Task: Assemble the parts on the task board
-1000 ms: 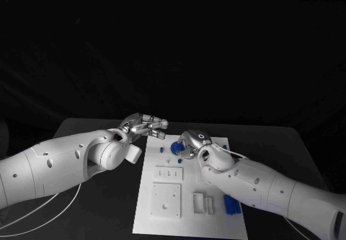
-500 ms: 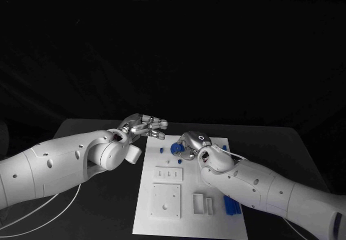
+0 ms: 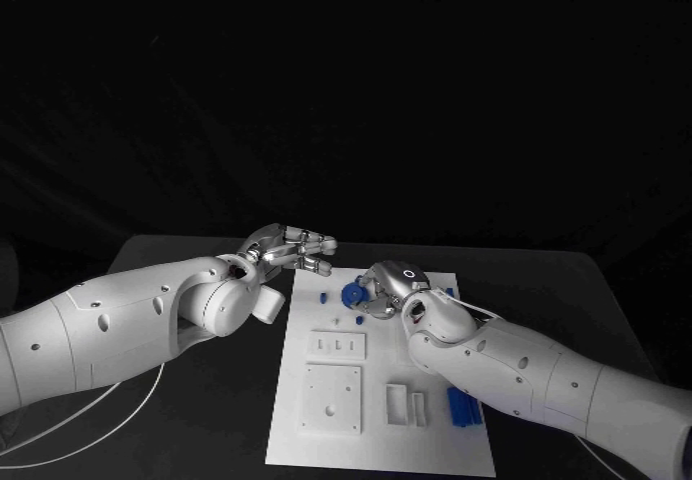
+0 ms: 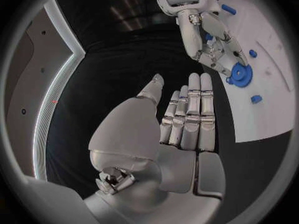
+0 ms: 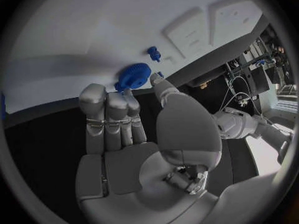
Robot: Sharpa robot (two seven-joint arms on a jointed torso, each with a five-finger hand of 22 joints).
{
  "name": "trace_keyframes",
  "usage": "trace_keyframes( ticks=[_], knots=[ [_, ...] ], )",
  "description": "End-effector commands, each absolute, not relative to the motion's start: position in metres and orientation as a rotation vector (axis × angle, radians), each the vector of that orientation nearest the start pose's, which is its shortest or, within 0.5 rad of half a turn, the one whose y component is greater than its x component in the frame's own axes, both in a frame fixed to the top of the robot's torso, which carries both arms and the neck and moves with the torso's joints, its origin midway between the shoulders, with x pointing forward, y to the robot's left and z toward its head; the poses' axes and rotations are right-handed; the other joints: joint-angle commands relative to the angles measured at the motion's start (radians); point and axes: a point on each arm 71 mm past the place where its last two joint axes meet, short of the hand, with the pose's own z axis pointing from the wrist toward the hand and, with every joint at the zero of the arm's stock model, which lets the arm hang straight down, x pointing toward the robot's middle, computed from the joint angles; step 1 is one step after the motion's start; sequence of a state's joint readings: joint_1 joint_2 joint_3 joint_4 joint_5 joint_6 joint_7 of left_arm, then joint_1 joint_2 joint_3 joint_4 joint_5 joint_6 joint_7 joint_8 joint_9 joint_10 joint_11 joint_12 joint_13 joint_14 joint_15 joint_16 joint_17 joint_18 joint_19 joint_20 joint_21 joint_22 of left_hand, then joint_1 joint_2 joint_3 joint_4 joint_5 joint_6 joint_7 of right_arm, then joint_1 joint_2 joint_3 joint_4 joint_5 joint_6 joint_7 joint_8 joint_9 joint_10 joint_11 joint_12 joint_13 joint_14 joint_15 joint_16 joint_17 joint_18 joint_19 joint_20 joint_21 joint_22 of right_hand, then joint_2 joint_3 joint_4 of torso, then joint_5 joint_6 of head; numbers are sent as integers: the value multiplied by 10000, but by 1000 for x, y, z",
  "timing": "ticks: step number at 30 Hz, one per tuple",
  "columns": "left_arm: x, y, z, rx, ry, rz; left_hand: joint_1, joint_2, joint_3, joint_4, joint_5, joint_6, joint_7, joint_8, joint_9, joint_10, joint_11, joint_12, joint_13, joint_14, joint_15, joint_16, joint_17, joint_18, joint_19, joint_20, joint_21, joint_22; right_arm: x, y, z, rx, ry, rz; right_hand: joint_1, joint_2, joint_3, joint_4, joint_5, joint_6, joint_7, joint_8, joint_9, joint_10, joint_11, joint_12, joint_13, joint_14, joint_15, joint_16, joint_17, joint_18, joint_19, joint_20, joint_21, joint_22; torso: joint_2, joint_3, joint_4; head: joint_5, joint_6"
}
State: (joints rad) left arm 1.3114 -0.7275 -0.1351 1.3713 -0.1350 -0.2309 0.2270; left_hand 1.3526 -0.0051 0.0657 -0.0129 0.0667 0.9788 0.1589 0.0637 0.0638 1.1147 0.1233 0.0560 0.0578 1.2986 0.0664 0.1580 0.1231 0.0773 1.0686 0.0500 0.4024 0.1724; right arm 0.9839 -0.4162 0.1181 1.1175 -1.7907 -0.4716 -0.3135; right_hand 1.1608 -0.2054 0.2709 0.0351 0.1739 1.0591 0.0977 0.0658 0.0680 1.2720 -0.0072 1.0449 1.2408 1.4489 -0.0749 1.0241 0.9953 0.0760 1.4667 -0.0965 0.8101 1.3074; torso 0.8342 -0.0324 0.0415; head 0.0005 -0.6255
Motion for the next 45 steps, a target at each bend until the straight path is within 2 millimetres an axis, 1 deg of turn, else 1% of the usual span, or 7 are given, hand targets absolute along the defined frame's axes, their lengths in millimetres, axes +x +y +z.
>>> trace_keyframes(
  ticks=[1, 23, 35, 37, 40, 42, 45],
  knots=[
    [522, 188, -173, -9309, 16441, -14357, -38, 23, -19, -17, -21, -66, -22, -12, 13, -74, 10, 27, 16, -62, 18, 65, 9, 46, -56, 18, 23, -9, 519, -108, -258, -659, 15547, 4574, 32, 38, 34, -11, 46, 62, -38, -28, -7, 56, 26, 56, 12, -28, 0, -10, 20, 10, 575, 8, 41, 1040, -8, 2, -7, -20, -2],
    [523, 190, -173, -9320, 16442, -14337, -39, 36, -13, -23, 1, -44, -28, -9, 16, -81, 10, 27, 16, -62, 18, 67, 11, 50, -42, 19, 16, -33, 519, -122, -261, -374, 15998, 4520, -523, 217, 736, 180, 296, 235, -86, -28, -4, 106, -14, 152, 69, -6, -31, 6, 140, -23, 572, -27, 152, 1056, 0, -8, 32, -33, -21],
    [523, 199, -173, -9321, 16343, -14172, -38, 37, -7, -26, 5, -39, -33, -10, 15, -31, -3, 27, 15, -60, 13, 68, 11, 49, -41, 15, 19, -41, 517, -170, -222, 690, 14977, 5538, -331, 206, 1152, -235, 332, 256, -72, -30, -8, 144, -20, 191, 108, -10, -33, -14, 129, -31, 562, -25, 197, 1063, -60, 2, -109, 59, 56],
    [523, 201, -173, -9221, 16354, -14125, -64, 97, 29, 20, 7, -56, -85, -8, 16, 726, -203, 30, -6, -11, -73, 92, 22, 27, -17, -36, 39, -38, 519, -184, -215, 857, 15010, 5992, 16, 253, 1172, -460, 100, 236, -39, -31, -9, 116, 3, 171, 100, -23, -16, -67, 87, -38, 534, -10, 106, 1045, -79, 17, -158, 76, 71],
    [524, 203, -173, -9125, 16357, -14077, -56, 67, 96, 71, 5, -21, -108, -5, 18, 935, -249, 36, 13, -9, -95, 79, 19, -53, -20, -93, 40, -40, 522, -207, -208, 1117, 15120, 6731, 313, 201, 478, -729, 842, 113, -4, -25, -11, 52, 41, 148, 96, -31, 11, -74, 101, -34, 485, 3, -9, 1028, -102, 45, -213, 61, 80],
    [524, 204, -173, -9096, 16352, -14066, -50, 48, 109, 77, 2, 4, -105, -9, 17, 852, -228, 39, 14, -33, -81, 62, 12, -59, -35, -88, 28, -46, 524, -221, -205, 1229, 15144, 6982, 648, 613, -733, -914, 1442, 75, 18, -19, -6, 14, 68, 146, 90, -43, 30, -71, 133, -44, 469, 22, -22, 1035, -113, 64, -242, 55, 78],
    [523, 206, -174, -9077, 16339, -14051, -44, 35, 116, 76, 3, 25, -103, -7, 18, 759, -205, 34, 13, -35, -73, 59, 10, -56, -36, -82, 26, -48, 526, -243, -203, 1365, 15235, 7148, 1016, 797, -1389, -1216, 1357, -1, 50, -32, -14, -28, 73, 118, 52, -57, 40, -108, 137, -43, 444, 41, -1, 1044, -125, 98, -288, 35, 88]
  ],
)
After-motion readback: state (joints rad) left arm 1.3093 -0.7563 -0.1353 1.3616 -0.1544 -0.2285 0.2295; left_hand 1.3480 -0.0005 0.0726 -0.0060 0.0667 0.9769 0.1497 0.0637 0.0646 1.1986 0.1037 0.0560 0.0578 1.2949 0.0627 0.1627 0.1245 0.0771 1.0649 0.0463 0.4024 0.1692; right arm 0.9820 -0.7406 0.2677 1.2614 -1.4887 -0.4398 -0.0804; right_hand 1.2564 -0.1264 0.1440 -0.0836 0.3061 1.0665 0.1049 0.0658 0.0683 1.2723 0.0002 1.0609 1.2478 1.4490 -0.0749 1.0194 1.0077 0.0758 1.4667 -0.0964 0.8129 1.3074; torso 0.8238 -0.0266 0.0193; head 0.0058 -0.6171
